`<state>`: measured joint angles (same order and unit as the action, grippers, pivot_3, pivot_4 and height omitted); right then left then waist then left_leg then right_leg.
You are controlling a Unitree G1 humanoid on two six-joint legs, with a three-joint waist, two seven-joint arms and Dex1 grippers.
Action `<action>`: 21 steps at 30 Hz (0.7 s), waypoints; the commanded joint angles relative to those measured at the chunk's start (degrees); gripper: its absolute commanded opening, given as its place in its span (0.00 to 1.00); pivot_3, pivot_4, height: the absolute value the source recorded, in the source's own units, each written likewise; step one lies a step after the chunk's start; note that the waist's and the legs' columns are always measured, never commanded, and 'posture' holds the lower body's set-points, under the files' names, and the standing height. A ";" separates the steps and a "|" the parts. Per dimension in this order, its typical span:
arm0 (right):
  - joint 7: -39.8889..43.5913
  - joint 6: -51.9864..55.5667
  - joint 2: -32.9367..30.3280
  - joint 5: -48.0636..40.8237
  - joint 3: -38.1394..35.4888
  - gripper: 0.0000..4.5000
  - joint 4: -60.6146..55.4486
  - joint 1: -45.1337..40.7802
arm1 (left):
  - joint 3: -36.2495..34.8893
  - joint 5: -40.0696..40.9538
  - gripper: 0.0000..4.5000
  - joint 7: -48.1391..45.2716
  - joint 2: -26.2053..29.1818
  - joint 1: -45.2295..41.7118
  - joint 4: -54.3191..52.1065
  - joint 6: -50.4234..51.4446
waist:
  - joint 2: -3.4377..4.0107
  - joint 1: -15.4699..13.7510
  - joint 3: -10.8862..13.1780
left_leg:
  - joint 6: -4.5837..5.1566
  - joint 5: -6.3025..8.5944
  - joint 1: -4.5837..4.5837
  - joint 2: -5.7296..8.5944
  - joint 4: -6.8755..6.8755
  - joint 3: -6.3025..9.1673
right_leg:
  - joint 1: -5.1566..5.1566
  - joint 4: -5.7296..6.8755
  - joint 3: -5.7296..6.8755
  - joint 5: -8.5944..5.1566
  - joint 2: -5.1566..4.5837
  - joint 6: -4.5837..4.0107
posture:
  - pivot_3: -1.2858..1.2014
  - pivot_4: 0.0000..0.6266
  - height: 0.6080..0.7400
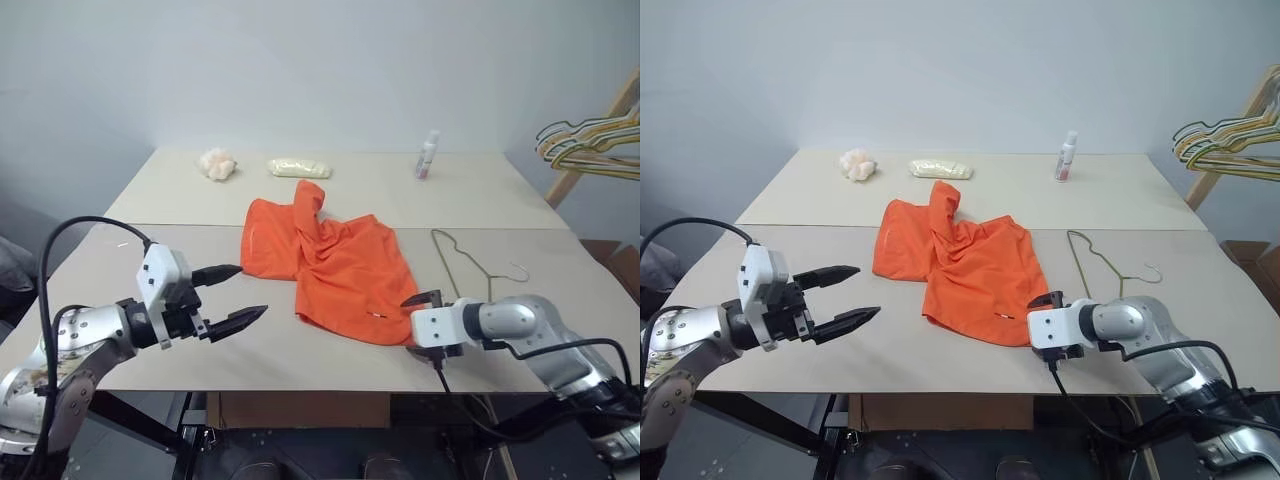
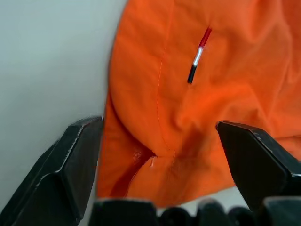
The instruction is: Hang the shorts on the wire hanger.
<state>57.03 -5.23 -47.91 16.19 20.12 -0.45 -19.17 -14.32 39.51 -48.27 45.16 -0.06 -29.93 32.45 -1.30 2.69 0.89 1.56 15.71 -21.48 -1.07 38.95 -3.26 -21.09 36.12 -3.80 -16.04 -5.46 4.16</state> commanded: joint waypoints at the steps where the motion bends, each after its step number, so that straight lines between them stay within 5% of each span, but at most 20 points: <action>1: -2.15 -1.73 0.82 5.56 2.12 0.71 4.48 -3.39 | -0.09 -0.52 1.00 -0.19 -0.20 -1.39 -0.32 -1.60 | 0.00 0.04 0.00 | 0.00 0.00 0.02 0.00 0.00 0.00 | 0.02 0.01 0.00 0.00 0.00 -0.01 | 0.49 0.00 1.00; 10: -0.01 4.84 2.72 6.42 1.71 0.01 3.79 -5.04 | 0.62 -1.40 1.00 -0.49 -0.91 -1.31 0.08 -2.74 | 0.00 0.04 -0.01 | -0.01 0.00 0.08 0.00 0.00 0.01 | 0.06 0.02 0.00 0.01 -0.01 -0.01 | 0.49 0.00 1.00; 21: 3.79 31.89 20.68 1.09 6.49 0.00 -10.40 -9.79 | 2.96 -3.13 1.00 -1.59 -1.70 -5.28 3.43 -4.28 | 0.01 1.55 -0.01 | -0.05 0.01 0.06 -0.07 0.00 0.04 | 0.00 0.11 0.00 0.02 0.07 -0.04 | 0.48 0.00 1.00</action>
<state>62.04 23.76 -28.68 16.83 26.04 -8.66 -26.80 -11.01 36.91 -49.58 43.47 -4.08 -26.57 29.83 -1.29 4.24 0.88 1.50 15.72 -21.41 -1.13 38.95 -3.23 -21.10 36.24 -3.79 -16.02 -5.39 4.12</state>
